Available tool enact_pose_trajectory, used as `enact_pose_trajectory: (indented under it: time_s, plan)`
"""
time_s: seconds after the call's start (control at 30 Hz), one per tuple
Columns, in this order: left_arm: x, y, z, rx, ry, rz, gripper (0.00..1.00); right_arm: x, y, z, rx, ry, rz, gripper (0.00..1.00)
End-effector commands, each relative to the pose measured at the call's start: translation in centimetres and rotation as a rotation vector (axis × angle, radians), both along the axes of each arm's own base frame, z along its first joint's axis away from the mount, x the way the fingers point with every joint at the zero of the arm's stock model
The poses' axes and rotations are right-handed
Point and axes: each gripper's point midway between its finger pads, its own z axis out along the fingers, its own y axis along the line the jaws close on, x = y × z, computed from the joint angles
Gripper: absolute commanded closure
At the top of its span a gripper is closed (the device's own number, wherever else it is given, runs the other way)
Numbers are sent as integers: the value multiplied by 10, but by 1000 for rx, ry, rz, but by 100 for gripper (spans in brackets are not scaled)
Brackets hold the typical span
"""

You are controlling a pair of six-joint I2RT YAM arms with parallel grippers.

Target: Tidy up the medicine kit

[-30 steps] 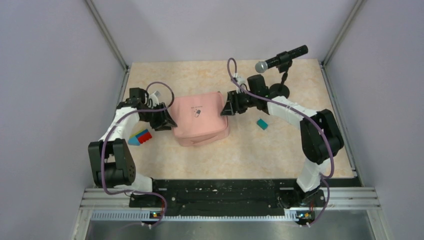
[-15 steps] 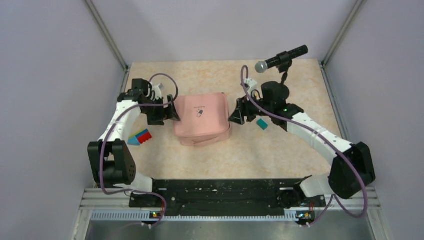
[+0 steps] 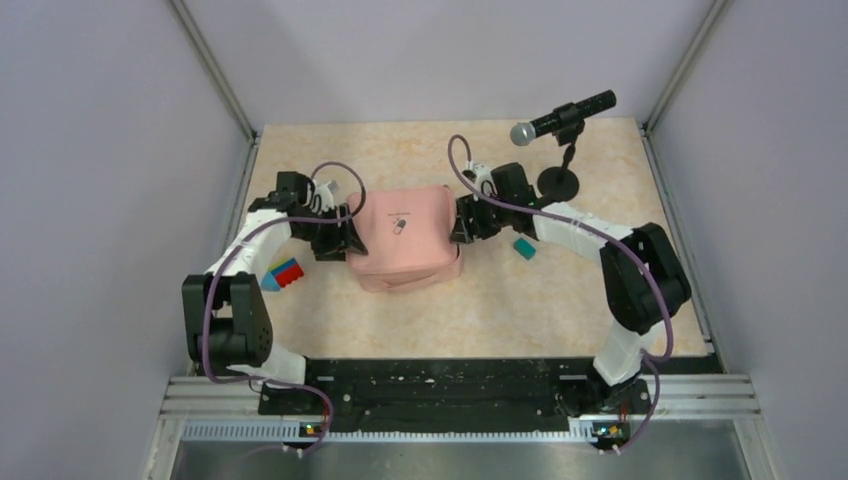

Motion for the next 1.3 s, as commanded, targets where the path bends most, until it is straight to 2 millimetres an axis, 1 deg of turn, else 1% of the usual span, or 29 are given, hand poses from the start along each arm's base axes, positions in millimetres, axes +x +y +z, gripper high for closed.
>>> enact_pose_trajectory:
  time_s: [0.0, 0.03, 0.07, 0.1, 0.13, 0.17, 0.2, 0.23, 0.27, 0.33, 0.4, 0.43, 0.5, 0.57, 0.63, 0.67, 0.7, 0.8, 0.87, 0.93, 1.0, 1.03, 1.13, 1.2, 1.27]
  plan:
    - [24, -27, 12, -3, -136, -188, 40, -45, 33, 34, 25, -203, 254, 41]
    - [28, -27, 10, 18, -130, -222, 41, -70, 36, 34, 40, -201, 325, 41]
    - [35, -28, 7, 27, -128, -251, 41, -96, 37, 35, 60, -199, 404, 42]
    - [44, -31, 8, 28, -138, -275, 42, -118, 37, 39, 83, -205, 469, 42]
    - [54, -33, 10, 32, -153, -300, 42, -130, 35, 42, 89, -213, 491, 40]
    - [66, -36, 13, 38, -179, -322, 41, -132, 30, 44, 82, -223, 472, 39]
    - [77, -38, 13, 52, -200, -345, 39, -130, 21, 44, 68, -228, 458, 38]
    - [88, -38, 17, 73, -219, -352, 36, -129, 15, 44, 65, -226, 463, 38]
    - [98, -34, 21, 108, -236, -358, 31, -122, 4, 45, 61, -213, 433, 38]
    - [112, -15, 32, 221, -263, -337, 22, -106, -14, 51, 70, -192, 367, 38]
    - [110, 4, 50, 281, -269, -312, 18, -89, -31, 65, 70, -228, 316, 38]
    - [106, 16, 59, 292, -271, -276, 16, -81, -38, 74, 65, -269, 310, 37]
    - [91, 28, 75, 266, -284, -207, 14, -68, -48, 88, 41, -361, 326, 37]
    - [70, 36, 83, 225, -293, -140, 13, -61, -56, 102, 19, -447, 382, 36]
    - [45, 32, 81, 178, -297, -113, 13, -60, -60, 108, 6, -527, 466, 36]
    - [37, 27, 84, 154, -345, -109, 14, -62, -60, 109, -1, -566, 519, 36]
    - [27, 22, 79, 125, -368, -117, 16, -65, -61, 108, -12, -593, 574, 36]
    - [3, 2, 63, 22, -398, -142, 24, -63, -56, 110, -7, -648, 705, 36]
    - [-8, -9, 60, -39, -419, -182, 28, -54, -55, 104, -30, -642, 764, 39]
    - [-14, -17, 67, -79, -465, -219, 29, -43, -55, 97, -48, -622, 794, 42]
    - [-17, -22, 76, -98, -512, -253, 29, -34, -57, 92, -62, -637, 825, 42]
    - [-18, -23, 80, -93, -542, -283, 28, -31, -58, 85, -72, -637, 849, 42]
    - [-23, -28, 93, -103, -591, -376, 28, -28, -61, 73, -93, -613, 924, 43]
    - [-30, -29, 96, -95, -598, -444, 27, -28, -63, 67, -93, -588, 976, 47]
    - [-34, -27, 94, -75, -593, -488, 27, -30, -66, 55, -80, -542, 995, 49]
